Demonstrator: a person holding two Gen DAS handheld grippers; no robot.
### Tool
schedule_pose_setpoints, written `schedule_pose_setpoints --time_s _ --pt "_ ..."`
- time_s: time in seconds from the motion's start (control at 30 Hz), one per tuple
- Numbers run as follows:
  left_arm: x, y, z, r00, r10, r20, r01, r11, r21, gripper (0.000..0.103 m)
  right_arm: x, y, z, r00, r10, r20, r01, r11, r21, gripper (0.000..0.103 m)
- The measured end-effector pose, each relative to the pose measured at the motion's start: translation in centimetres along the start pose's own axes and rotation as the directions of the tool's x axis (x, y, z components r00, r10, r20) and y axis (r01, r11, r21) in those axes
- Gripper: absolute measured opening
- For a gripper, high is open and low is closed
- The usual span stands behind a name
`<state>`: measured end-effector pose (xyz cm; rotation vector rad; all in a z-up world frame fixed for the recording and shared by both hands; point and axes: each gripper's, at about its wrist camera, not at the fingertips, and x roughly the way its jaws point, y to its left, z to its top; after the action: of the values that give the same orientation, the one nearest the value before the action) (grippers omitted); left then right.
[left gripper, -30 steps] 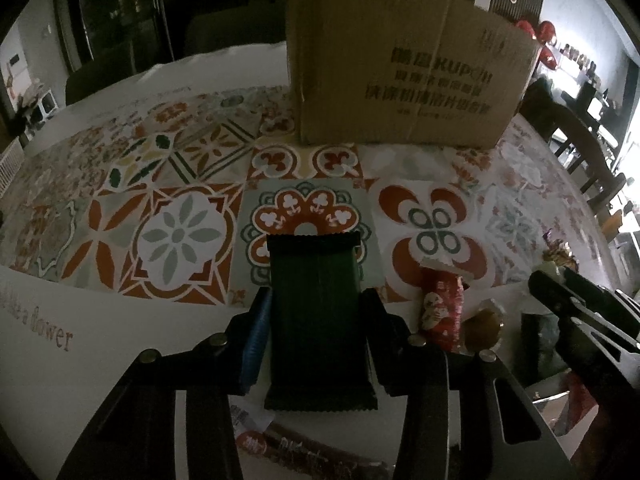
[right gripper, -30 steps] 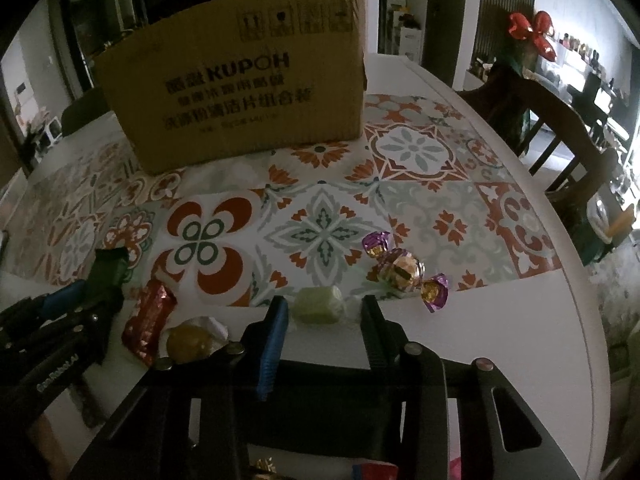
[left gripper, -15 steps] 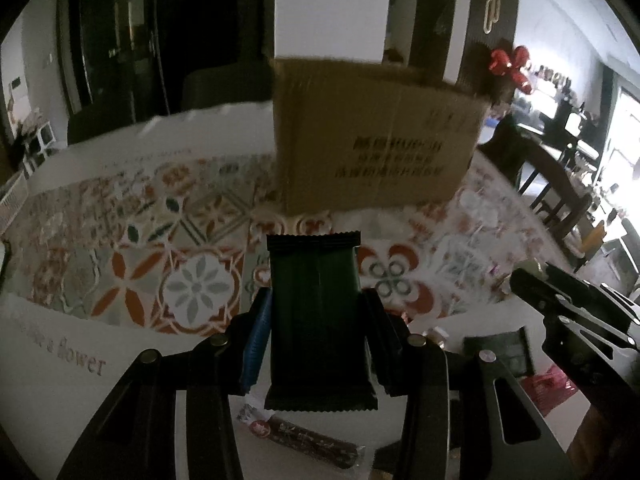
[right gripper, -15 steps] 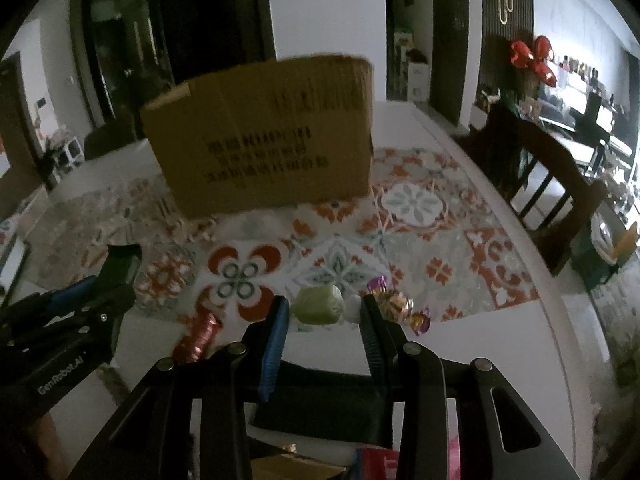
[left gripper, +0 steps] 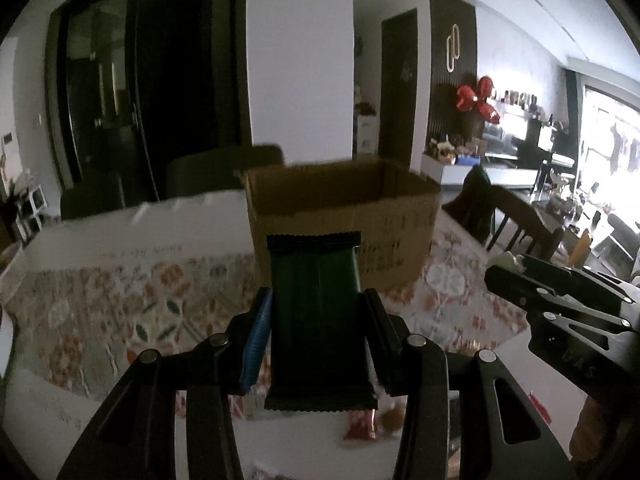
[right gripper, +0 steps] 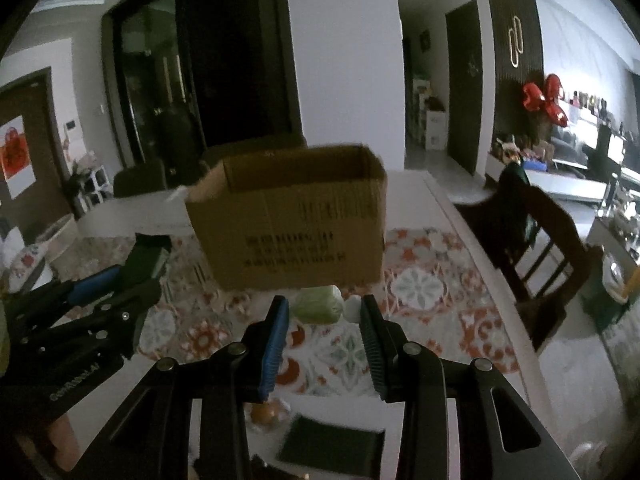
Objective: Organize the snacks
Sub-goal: 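Carry the black pouch and green candy over the cardboard box and open both tools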
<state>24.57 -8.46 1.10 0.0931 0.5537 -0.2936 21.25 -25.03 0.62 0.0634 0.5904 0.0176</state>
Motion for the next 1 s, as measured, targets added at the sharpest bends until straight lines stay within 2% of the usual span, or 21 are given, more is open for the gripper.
schedule_pose_setpoints --time_s 0.3,0.47,0.6,0.73,1.0 --pt "0.3 0.4 4.6 0.997 0.001 0.079 -0.002 1.0 0.014 0.044 0.0 -0.1 5.0 0.994 0.028 0.11 -0.023 0.999 -0.043 0.038" --pt "1.7 0.8 7.1 0.996 -0.002 0.086 0.0 1.0 0.017 0.044 1.4 0.0 7.9 0.99 0.047 0.134 -0.039 0.997 -0.064 0.038" --pt "3.2 1.2 9.2 0.996 -0.02 0.082 0.019 1.0 0.007 0.044 3.4 -0.1 9.8 0.991 0.072 0.114 -0.063 0.995 -0.077 0.038" --pt "5.3 1.5 10.9 0.997 -0.056 0.054 0.056 0.998 0.003 0.044 5.7 -0.6 11.6 0.993 0.087 0.078 -0.082 0.994 -0.074 0.038" --pt "10.6 1.9 12.5 0.994 -0.079 -0.072 0.078 0.997 -0.018 0.044 9.8 -1.4 13.5 0.995 0.096 0.008 -0.095 0.992 -0.081 0.038"
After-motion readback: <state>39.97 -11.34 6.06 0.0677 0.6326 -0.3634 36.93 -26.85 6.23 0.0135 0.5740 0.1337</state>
